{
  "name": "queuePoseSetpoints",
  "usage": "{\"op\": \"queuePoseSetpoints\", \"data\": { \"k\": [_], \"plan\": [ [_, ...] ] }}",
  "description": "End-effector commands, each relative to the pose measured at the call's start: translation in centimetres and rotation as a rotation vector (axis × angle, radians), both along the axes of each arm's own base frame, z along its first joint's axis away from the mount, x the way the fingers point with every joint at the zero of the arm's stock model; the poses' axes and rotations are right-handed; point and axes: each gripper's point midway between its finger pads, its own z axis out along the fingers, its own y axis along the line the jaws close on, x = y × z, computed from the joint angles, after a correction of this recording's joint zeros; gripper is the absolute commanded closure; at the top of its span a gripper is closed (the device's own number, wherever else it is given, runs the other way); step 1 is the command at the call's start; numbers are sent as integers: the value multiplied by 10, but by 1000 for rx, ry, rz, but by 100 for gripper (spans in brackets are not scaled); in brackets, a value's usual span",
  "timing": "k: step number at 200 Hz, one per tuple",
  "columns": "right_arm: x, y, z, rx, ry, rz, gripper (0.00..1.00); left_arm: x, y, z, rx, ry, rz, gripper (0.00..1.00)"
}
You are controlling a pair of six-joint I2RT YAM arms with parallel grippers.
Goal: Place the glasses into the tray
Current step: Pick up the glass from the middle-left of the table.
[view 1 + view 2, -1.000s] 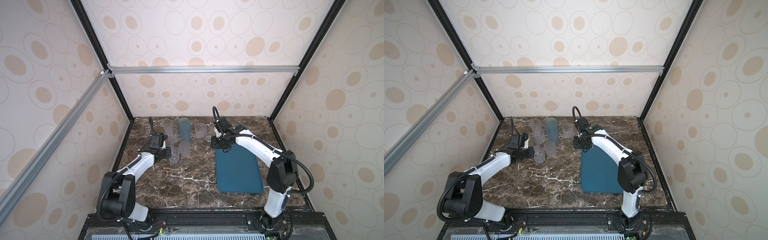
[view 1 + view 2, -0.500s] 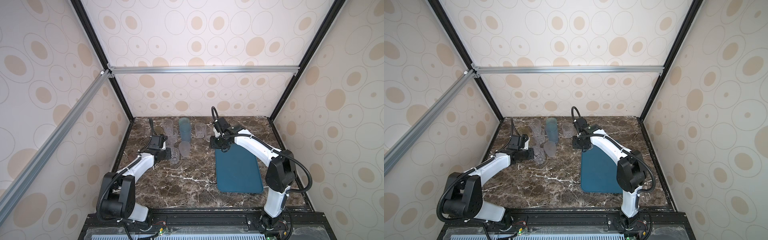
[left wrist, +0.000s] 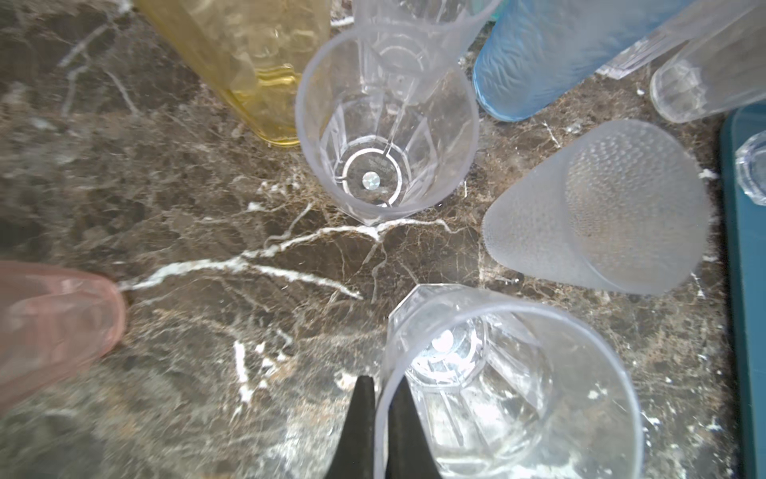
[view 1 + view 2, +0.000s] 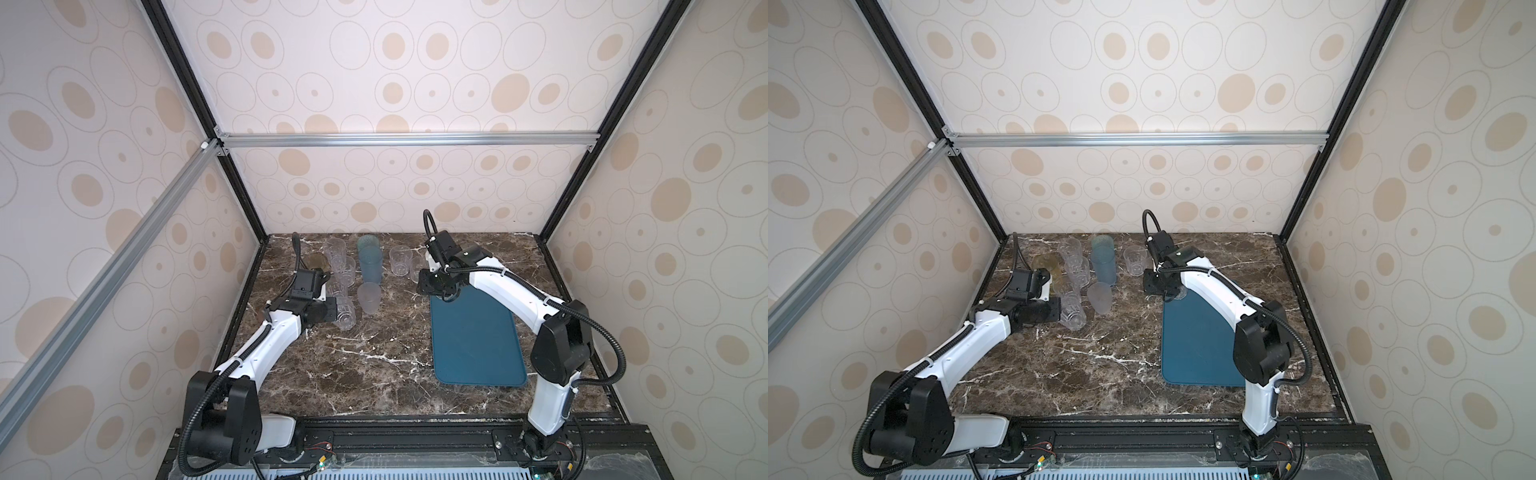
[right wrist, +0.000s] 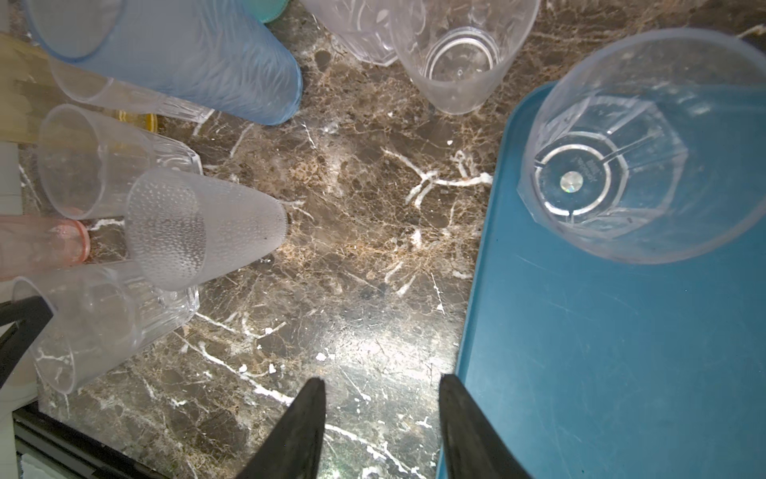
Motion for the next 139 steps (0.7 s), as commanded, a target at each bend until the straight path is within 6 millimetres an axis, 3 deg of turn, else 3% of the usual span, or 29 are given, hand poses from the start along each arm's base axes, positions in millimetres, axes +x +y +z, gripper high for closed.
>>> {"op": "queuePoseSetpoints", "data": {
  "k": [1, 34, 63, 95, 139],
  "plan": [
    [-8, 6, 29, 42, -28, 10, 53, 4, 7, 62, 1, -110, 37, 100],
    [-10, 10, 57, 100, -66, 10, 53, 23, -23, 115, -107, -238, -12, 100],
    [-12, 7, 85, 140, -125, -8, 55, 48, -76, 152, -154, -347, -85, 100],
    [-16, -9, 107, 136, -206, -56, 62, 72, -126, 150, -154, -366, -132, 100],
    [-22, -25, 126, 49, -314, -83, 61, 82, -187, 117, -124, -306, -201, 100]
  ]
}}
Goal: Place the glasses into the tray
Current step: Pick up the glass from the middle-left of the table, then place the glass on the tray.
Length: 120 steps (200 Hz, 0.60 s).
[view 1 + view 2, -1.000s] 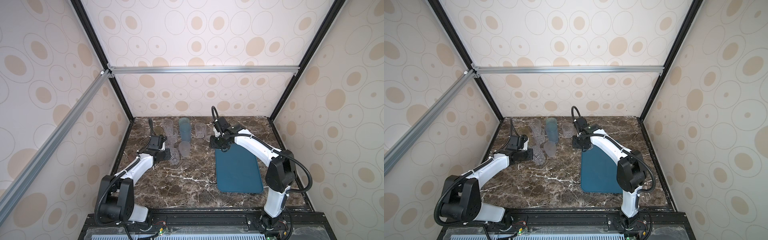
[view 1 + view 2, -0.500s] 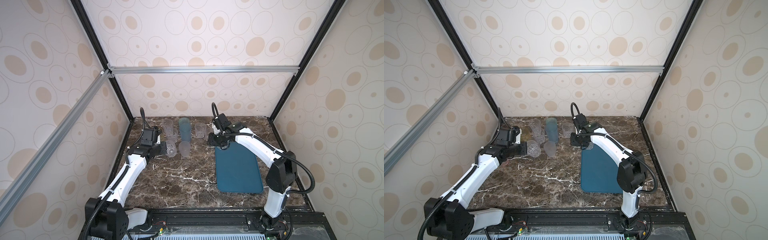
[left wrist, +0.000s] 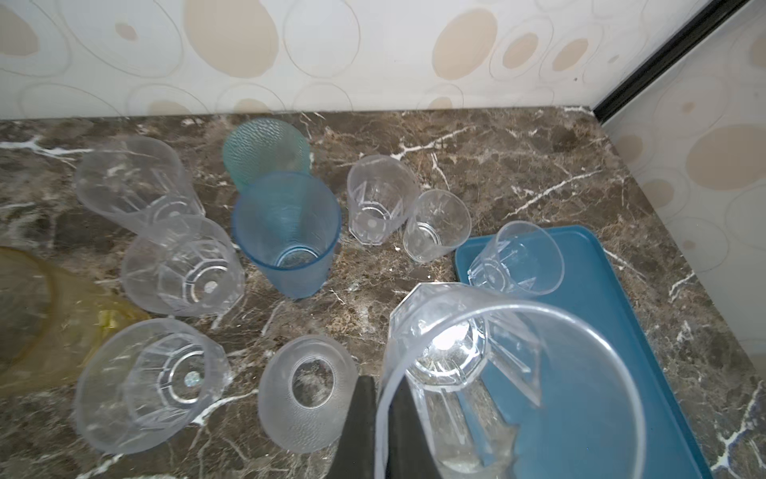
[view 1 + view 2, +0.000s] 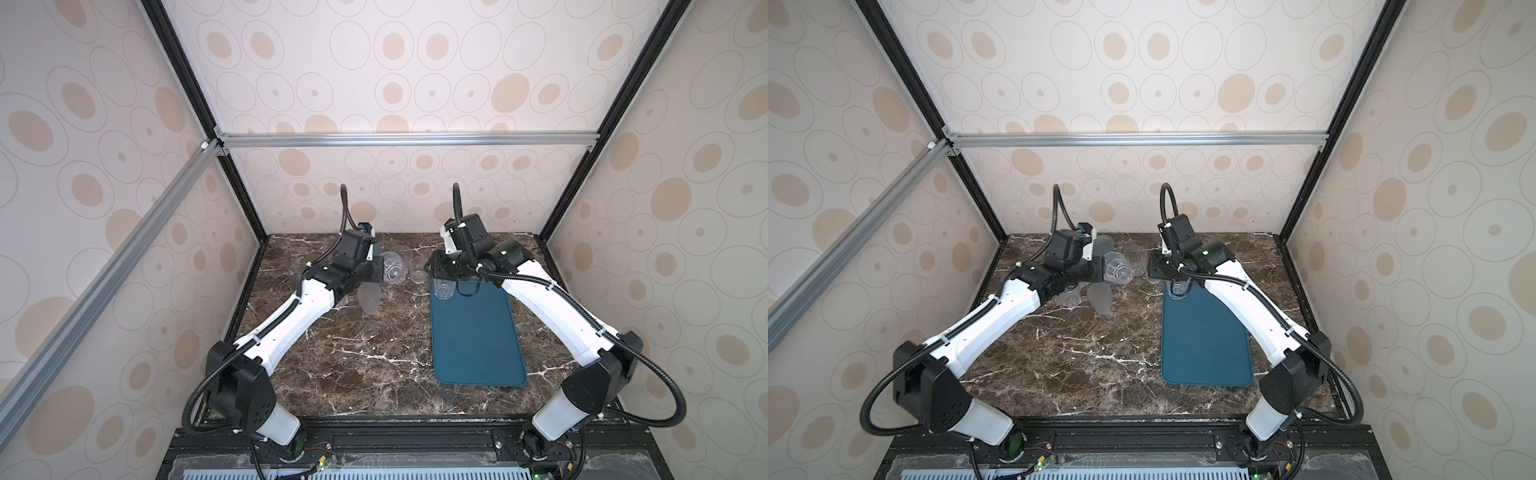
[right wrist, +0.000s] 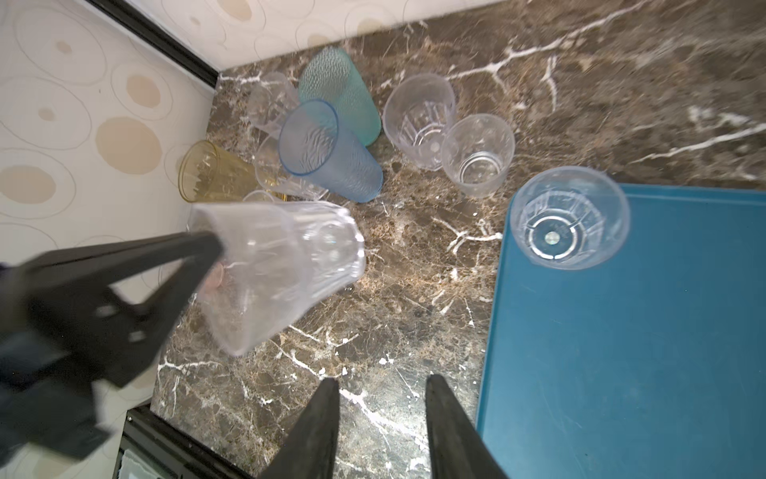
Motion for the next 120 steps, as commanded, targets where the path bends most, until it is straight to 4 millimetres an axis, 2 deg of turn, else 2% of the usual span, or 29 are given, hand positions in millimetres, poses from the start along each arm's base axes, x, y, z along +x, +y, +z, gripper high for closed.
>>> {"op": "queuePoseSetpoints", "data": {
  "k": [1, 17, 45, 76, 120],
  "plan": [
    [-3, -8, 1, -83, -44, -36, 61, 11, -25, 17, -29, -52, 16, 100],
    [-4, -4, -2, -134, -46, -23, 60, 11, -40, 11, -37, -38, -9, 100],
    [-2, 2, -19, -226, -25, -9, 59, 7, -59, 9, -63, -28, -38, 100],
    [6, 5, -33, -276, -21, -11, 61, 2, -71, 8, -90, -18, -60, 100],
    [15, 2, -58, -366, 3, -15, 71, -3, -79, 7, -102, -4, -78, 100]
  ]
}}
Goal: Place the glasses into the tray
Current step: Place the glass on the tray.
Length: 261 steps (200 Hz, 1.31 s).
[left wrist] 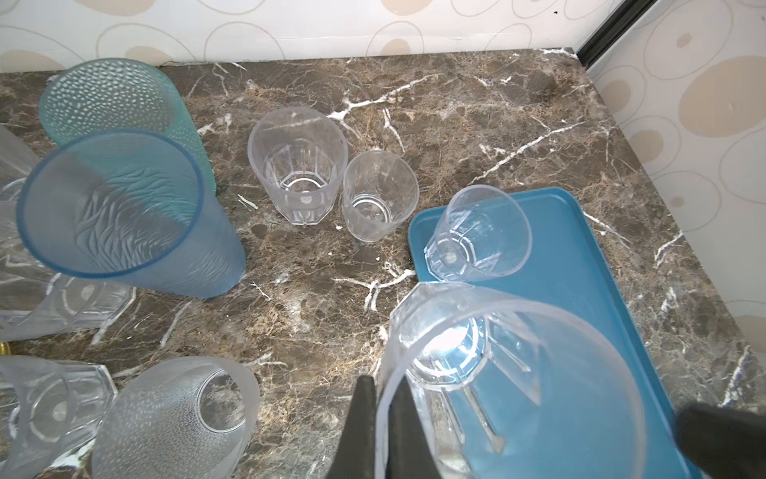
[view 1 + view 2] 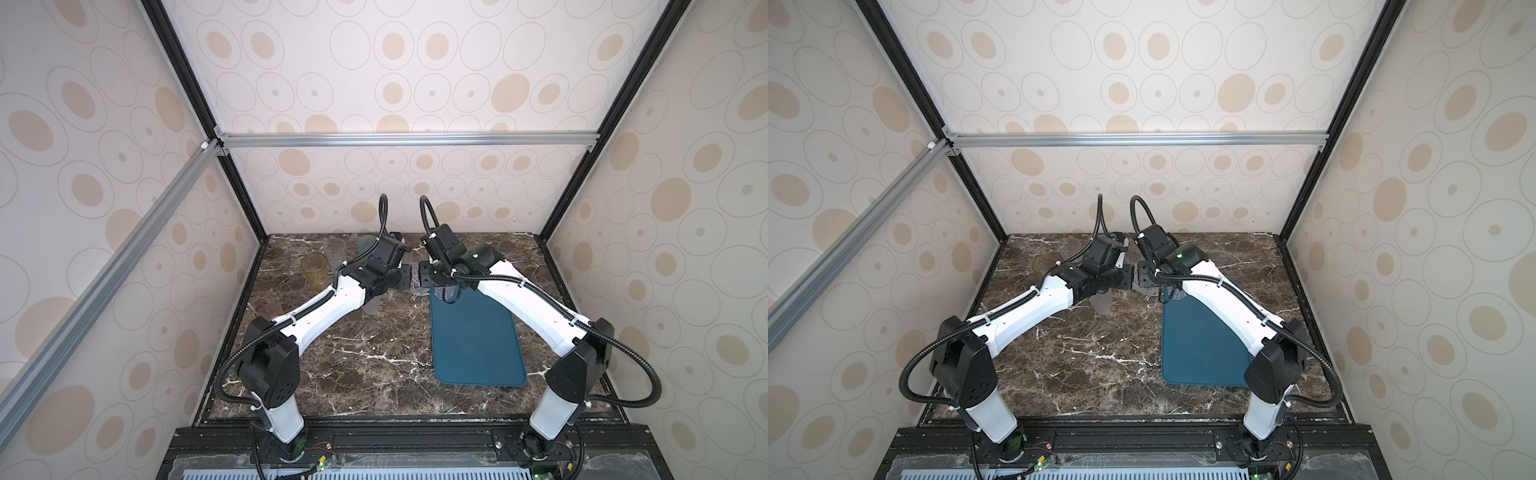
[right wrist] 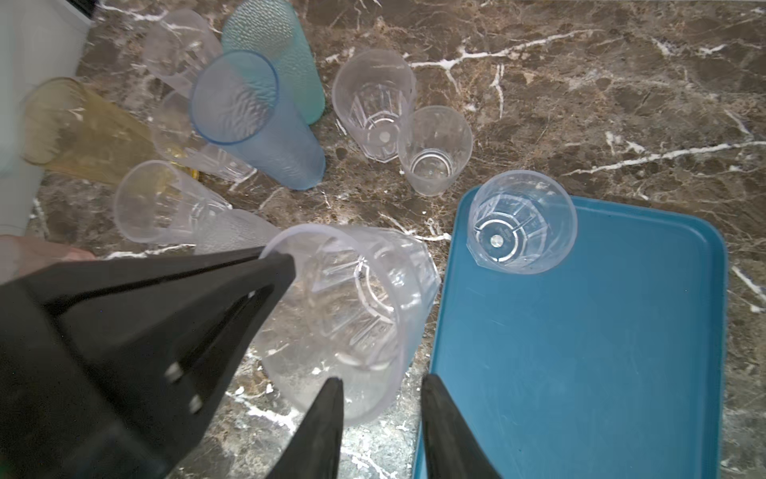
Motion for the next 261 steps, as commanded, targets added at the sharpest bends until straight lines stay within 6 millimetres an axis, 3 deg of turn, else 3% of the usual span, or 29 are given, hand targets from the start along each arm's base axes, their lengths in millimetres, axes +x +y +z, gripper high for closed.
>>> {"op": "queuePoseSetpoints", "data": {
  "k": [1, 89, 112, 132, 167, 200, 261],
  "plan": [
    [5, -7, -5, -72, -5, -14, 71, 3, -15, 31, -85, -49, -2, 100],
    [11, -19, -20, -194, -10, -28, 91, -4, -31, 43, -121, -34, -50, 100],
    [12, -22, -19, -203, -13, -46, 95, -7, -35, 51, -142, -37, -65, 95],
    [12, -24, -15, -209, -23, -53, 97, -12, -37, 61, -159, -48, -79, 88],
    [13, -28, -5, -212, -45, -57, 99, -19, -39, 86, -214, -89, -114, 66],
    [14, -33, 1, -204, -50, -65, 100, -23, -35, 103, -235, -127, -115, 58],
    [21, -67, 20, -91, -24, -119, 100, -13, 3, 95, -102, -255, 2, 37]
  ]
}}
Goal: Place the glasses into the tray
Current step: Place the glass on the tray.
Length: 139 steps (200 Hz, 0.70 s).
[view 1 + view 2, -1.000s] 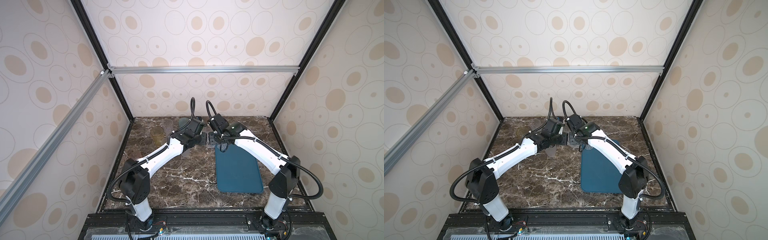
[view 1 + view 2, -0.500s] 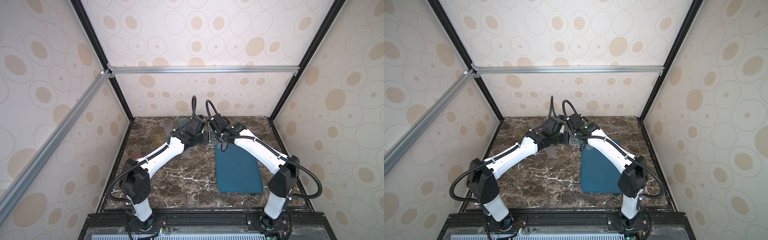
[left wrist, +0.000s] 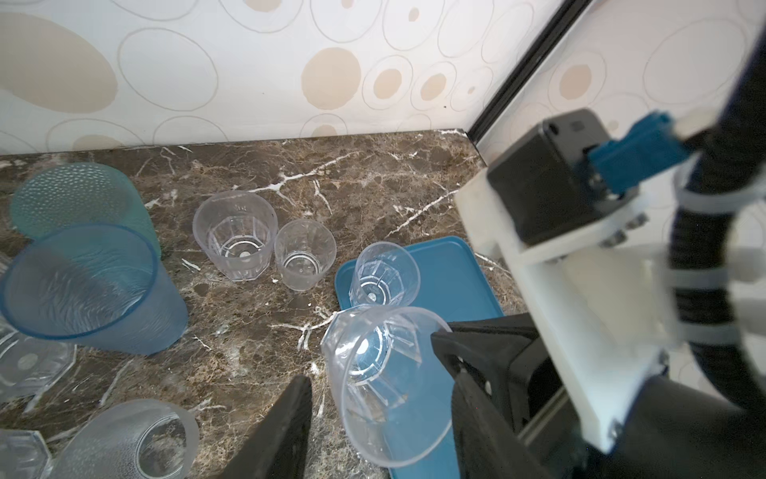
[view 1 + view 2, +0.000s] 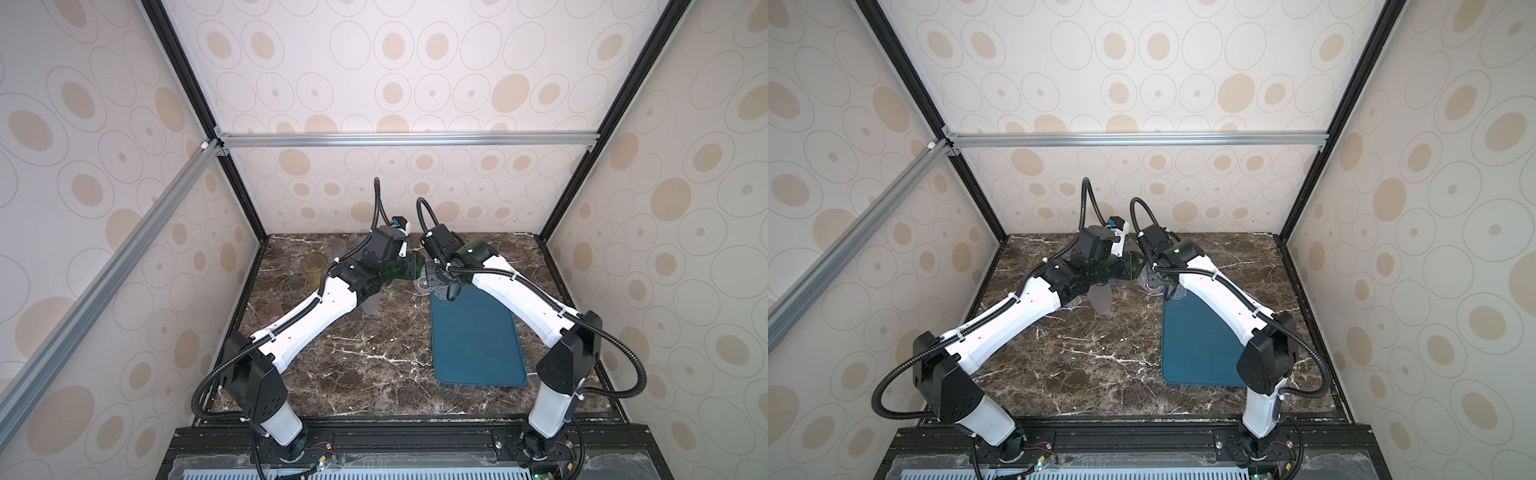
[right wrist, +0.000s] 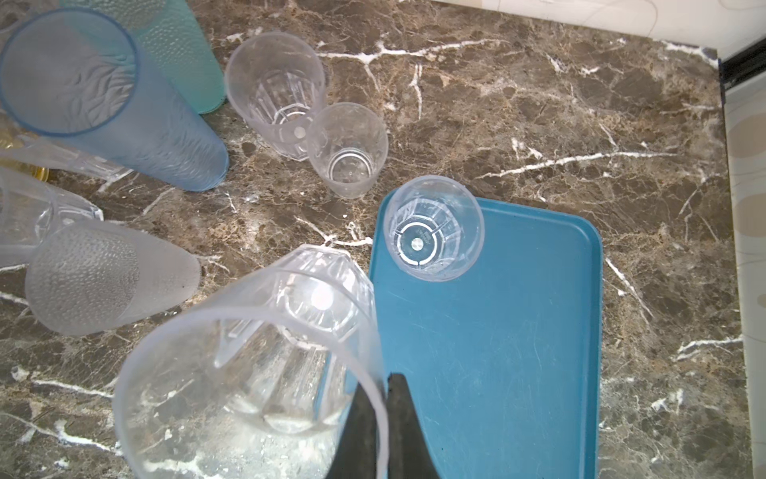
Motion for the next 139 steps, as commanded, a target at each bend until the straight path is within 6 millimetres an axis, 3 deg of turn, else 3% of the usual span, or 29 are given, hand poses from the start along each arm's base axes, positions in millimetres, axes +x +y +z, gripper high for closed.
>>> {"op": "queuePoseSetpoints", "data": {
  "k": [1, 40, 101, 139],
  "plan": [
    [0, -21, 31, 72, -33, -30, 100, 5, 18, 10, 44, -103, 69, 37],
    [9, -68, 37, 94, -17, -111, 100, -1, 19, 16, -24, -243, 45, 29],
    [16, -154, 11, 140, 72, -306, 100, -15, -9, -30, 43, -362, -106, 26],
    [16, -175, -23, 130, 169, -357, 100, -24, -32, -64, 122, -376, -197, 24]
  ]
}}
